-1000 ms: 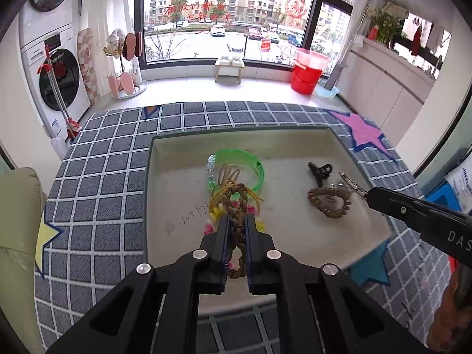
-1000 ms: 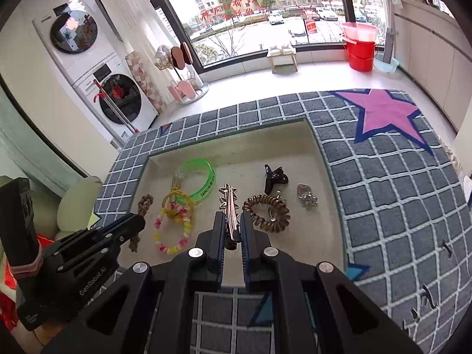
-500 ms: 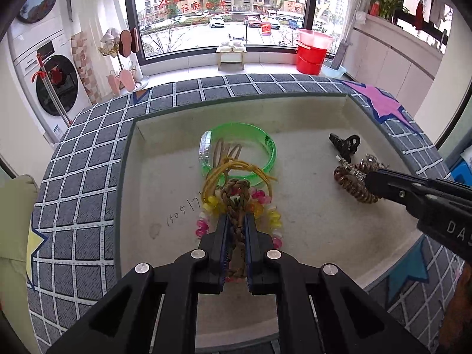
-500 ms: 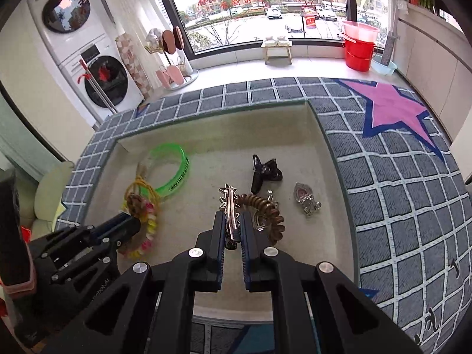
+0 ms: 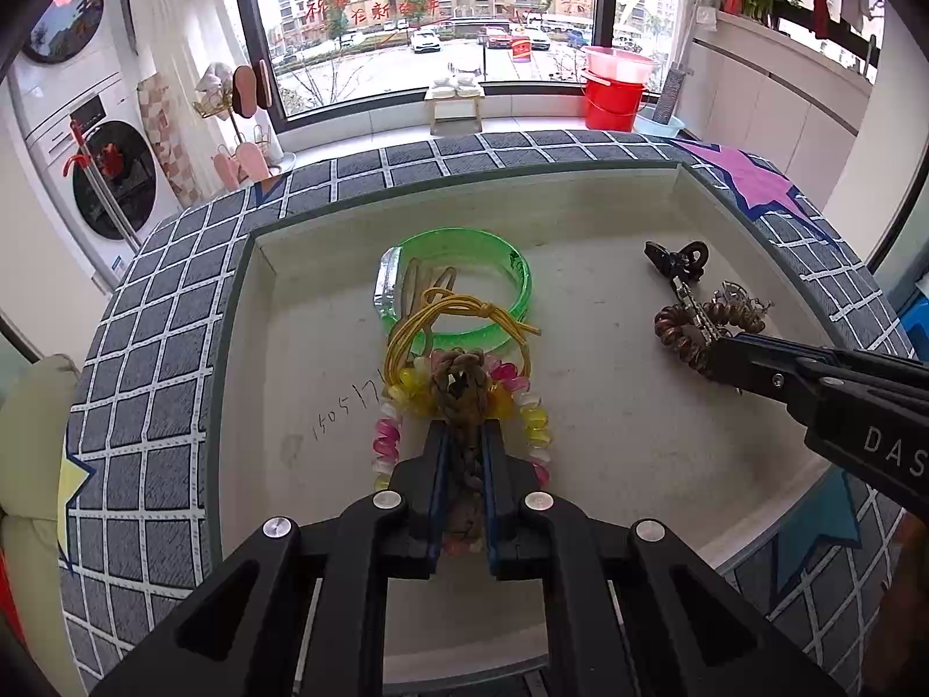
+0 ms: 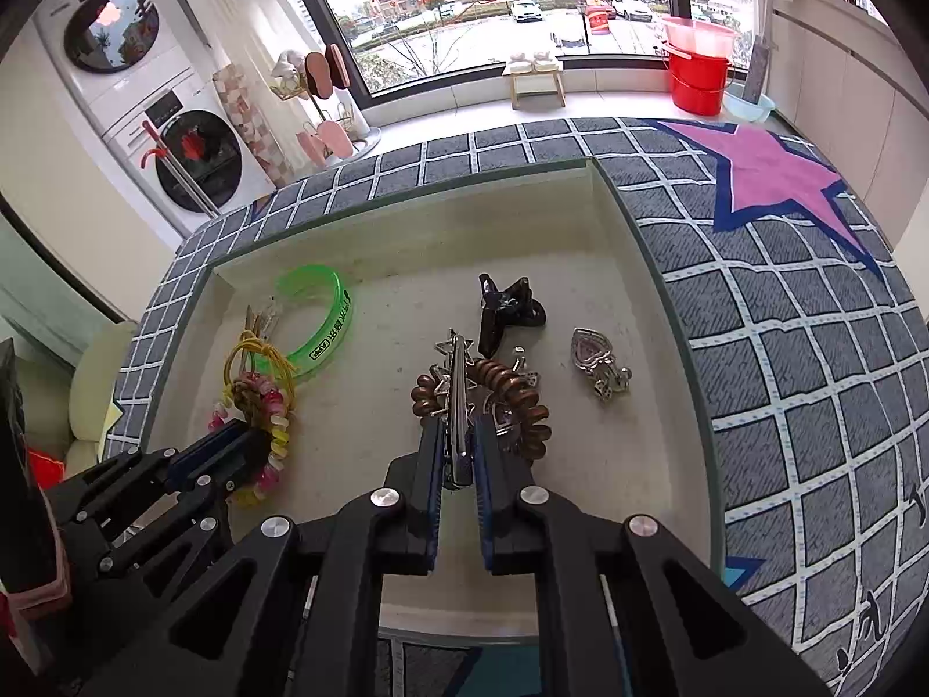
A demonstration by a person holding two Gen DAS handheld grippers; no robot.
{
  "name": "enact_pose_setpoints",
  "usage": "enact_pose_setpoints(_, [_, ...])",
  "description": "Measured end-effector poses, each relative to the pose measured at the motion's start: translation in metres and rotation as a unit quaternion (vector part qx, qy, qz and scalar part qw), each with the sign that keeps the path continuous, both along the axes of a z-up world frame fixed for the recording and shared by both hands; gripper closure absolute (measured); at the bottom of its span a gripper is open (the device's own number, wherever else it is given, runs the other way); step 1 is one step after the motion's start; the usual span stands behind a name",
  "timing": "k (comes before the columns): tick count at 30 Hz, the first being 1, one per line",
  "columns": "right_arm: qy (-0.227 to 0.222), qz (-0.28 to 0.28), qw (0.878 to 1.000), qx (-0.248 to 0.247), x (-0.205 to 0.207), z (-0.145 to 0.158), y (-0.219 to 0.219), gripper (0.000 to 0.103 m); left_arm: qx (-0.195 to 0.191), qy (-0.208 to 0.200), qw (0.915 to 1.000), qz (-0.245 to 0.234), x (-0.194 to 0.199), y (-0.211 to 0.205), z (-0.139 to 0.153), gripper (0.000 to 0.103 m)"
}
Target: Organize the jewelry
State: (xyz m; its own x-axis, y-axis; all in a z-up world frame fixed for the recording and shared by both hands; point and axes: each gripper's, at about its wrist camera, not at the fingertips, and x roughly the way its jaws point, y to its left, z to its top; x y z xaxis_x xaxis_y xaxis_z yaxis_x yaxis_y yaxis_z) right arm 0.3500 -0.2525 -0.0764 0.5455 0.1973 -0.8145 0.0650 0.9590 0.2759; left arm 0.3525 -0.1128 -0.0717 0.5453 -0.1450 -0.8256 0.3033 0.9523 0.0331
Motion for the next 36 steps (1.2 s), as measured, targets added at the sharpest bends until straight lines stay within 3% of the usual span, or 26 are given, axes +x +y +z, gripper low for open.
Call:
enact_pose_setpoints(4, [0.005, 0.000, 1.000, 0.015, 0.000, 0.001, -0.002, 0.089, 0.005, -0.008, 1.0000, 0.000, -0.004, -0.001, 0.003, 0.080])
enact_pose_setpoints(5, [0.005, 0.001, 1.000, 0.019, 0.000, 0.001, -0.003, 0.080, 0.009, -0.015, 0.9999, -0.001, -0.006, -0.002, 0.006, 0.080])
enact_pose_setpoints(7, [0.000, 0.001, 1.000, 0.028, -0.003, 0.004, -0.004, 0.051, 0.013, -0.022, 0.9997, -0.002, -0.007, -0.003, 0.008, 0.080])
enact_pose_setpoints(19, [-0.029, -0.026, 0.999, 0.030, -0.017, 0.031, -0.024, 0.050, 0.020, -0.043, 0.9989, 0.003, -0.007, -0.002, 0.022, 0.080])
enact_pose_setpoints(21, [-0.028, -0.030, 0.999, 0.030, -0.018, 0.031, -0.028, 0.050, 0.023, -0.043, 0.9988, 0.004, -0.008, -0.004, 0.023, 0.034])
enact_pose_setpoints(22, [-0.028, -0.032, 0.999, 0.029, -0.019, 0.032, -0.030, 0.050, 0.025, -0.052, 0.9983, 0.013, -0.009, -0.002, 0.025, 0.000])
enact_pose_setpoints(24, [-0.029, -0.035, 0.999, 0.025, -0.020, 0.033, -0.033, 0.050, 0.020, -0.083, 0.9961, 0.021, -0.014, 0.001, 0.033, 0.000])
enact_pose_setpoints(32, [-0.024, -0.026, 0.999, 0.005, -0.022, 0.033, -0.031, 0.049, 0.012, -0.063, 0.9976, 0.024, -0.009, 0.007, 0.036, 0.000])
enact_pose_setpoints(36, [-0.024, -0.017, 1.000, -0.001, -0.022, 0.032, -0.025, 0.035, 0.013, -0.058, 0.9979, 0.027, -0.014, 0.010, 0.035, 0.000])
